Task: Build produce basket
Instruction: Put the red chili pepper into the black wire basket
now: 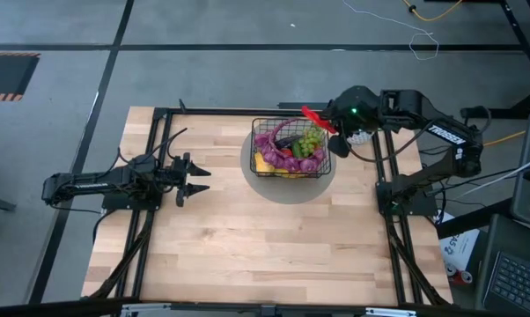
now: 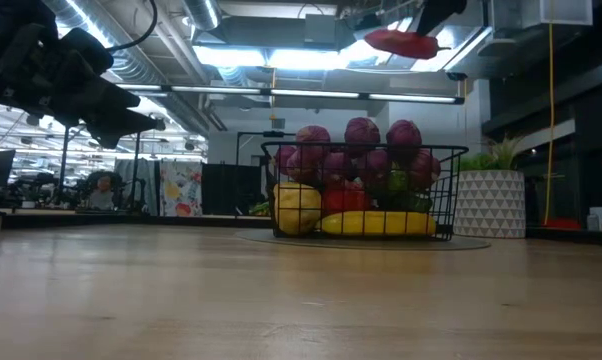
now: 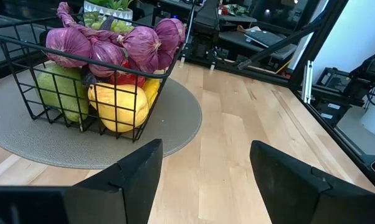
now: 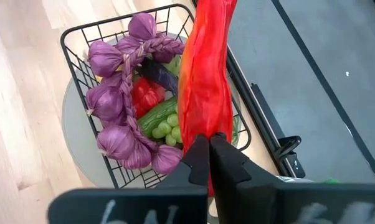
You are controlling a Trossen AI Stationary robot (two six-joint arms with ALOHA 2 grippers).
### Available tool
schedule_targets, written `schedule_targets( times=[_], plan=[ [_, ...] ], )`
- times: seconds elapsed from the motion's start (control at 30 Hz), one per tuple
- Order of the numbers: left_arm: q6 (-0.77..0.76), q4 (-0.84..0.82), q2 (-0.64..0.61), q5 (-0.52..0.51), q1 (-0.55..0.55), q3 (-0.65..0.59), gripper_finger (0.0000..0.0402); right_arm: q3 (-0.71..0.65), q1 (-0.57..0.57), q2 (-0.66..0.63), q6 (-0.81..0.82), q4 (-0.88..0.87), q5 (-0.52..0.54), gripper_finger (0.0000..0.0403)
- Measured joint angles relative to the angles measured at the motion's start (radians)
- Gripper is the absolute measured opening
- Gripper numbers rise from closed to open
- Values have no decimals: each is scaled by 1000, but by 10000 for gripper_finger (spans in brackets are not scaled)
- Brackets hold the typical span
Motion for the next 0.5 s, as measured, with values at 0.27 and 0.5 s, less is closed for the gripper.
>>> schedule_targets(
  times=[0.27, 0.5],
  plan=[
    [0, 0, 0, 0, 0, 0, 238, 0, 0, 15, 0, 0, 0, 0],
    [0, 0, 0, 0, 0, 0, 238, 0, 0, 43, 0, 0, 1, 0]
  ],
)
